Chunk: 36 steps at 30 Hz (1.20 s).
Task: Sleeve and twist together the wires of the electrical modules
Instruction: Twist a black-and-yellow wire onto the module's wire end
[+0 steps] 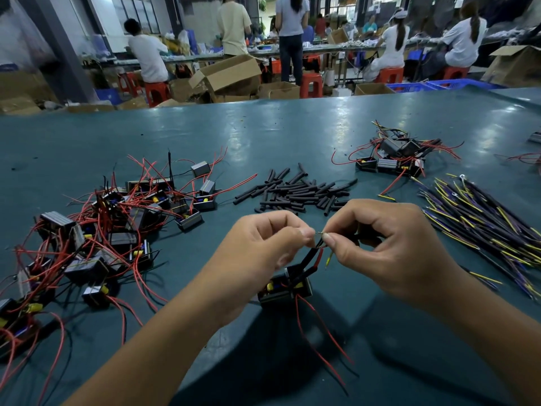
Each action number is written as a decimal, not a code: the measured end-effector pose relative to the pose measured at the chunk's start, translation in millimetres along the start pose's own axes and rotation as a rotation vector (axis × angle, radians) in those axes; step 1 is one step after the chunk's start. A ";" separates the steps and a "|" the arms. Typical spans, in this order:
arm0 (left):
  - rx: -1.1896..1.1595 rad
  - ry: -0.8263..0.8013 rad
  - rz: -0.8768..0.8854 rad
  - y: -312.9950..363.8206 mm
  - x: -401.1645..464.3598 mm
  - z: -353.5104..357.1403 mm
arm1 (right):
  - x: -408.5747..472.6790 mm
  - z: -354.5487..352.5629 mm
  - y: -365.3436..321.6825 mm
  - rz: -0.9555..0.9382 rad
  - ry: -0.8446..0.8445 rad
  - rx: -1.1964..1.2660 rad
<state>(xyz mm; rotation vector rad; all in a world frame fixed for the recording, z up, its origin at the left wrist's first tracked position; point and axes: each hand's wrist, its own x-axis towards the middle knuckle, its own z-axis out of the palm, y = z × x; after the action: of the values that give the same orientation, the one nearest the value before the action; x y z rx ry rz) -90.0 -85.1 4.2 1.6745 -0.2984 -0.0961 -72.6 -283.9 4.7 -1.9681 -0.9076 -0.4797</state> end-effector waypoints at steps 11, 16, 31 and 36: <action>1.046 0.201 0.942 -4.0 3.9 -16.4 | -0.1 0.4 0.5 0.033 -0.017 0.043; 1.123 0.254 1.015 -5.1 4.9 -16.2 | -0.2 0.4 -0.5 0.027 -0.019 0.037; 0.744 0.106 0.691 -2.7 1.3 -11.2 | 0.7 -0.3 -2.1 0.004 -0.024 -0.001; 0.840 0.200 0.853 -4.6 1.9 -14.3 | -0.6 -1.8 0.1 0.090 -0.015 0.107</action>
<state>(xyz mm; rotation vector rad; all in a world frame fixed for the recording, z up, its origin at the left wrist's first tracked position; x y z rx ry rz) -84.2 -71.4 1.7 2.1967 -0.9652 0.9407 -72.9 -285.7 5.2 -1.9085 -0.8334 -0.3580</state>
